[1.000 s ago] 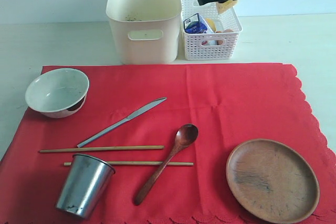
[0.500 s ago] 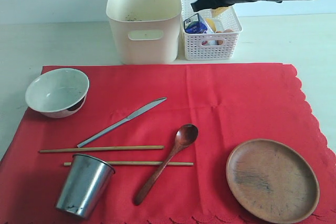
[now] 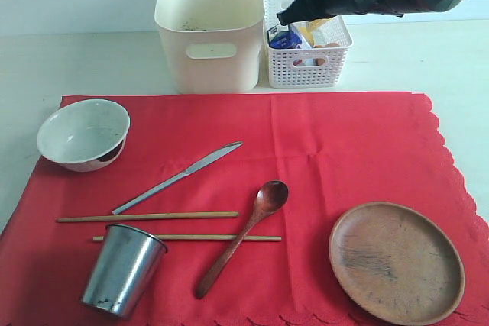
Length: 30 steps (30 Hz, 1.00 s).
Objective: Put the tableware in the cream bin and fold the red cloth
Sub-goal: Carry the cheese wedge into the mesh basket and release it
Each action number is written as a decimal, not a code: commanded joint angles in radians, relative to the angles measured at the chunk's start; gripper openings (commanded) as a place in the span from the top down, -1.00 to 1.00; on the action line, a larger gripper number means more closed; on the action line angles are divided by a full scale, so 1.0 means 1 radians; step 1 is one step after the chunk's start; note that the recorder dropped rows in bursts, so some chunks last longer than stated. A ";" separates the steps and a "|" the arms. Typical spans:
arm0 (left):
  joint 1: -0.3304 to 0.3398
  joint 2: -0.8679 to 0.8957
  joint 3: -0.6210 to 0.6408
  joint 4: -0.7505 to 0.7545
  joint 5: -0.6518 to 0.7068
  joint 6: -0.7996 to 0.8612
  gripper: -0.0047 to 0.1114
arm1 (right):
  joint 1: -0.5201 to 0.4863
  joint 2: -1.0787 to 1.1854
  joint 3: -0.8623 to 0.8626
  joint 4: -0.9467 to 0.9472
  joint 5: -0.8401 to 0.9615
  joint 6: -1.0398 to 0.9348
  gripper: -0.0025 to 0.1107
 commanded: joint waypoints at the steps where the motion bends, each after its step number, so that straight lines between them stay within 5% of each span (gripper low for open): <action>1: 0.000 -0.005 0.001 -0.003 -0.001 -0.002 0.88 | -0.007 -0.002 -0.007 0.001 -0.026 0.001 0.96; 6: 0.000 -0.005 0.001 -0.003 -0.001 -0.002 0.88 | -0.007 -0.002 -0.007 0.001 -0.022 0.001 0.88; 21: 0.000 -0.005 0.001 -0.003 -0.001 -0.002 0.88 | -0.007 -0.002 -0.007 0.001 -0.020 0.001 -0.07; 30: 0.000 -0.005 0.001 -0.003 -0.001 -0.002 0.88 | -0.007 -0.002 -0.007 0.001 0.013 0.089 -0.24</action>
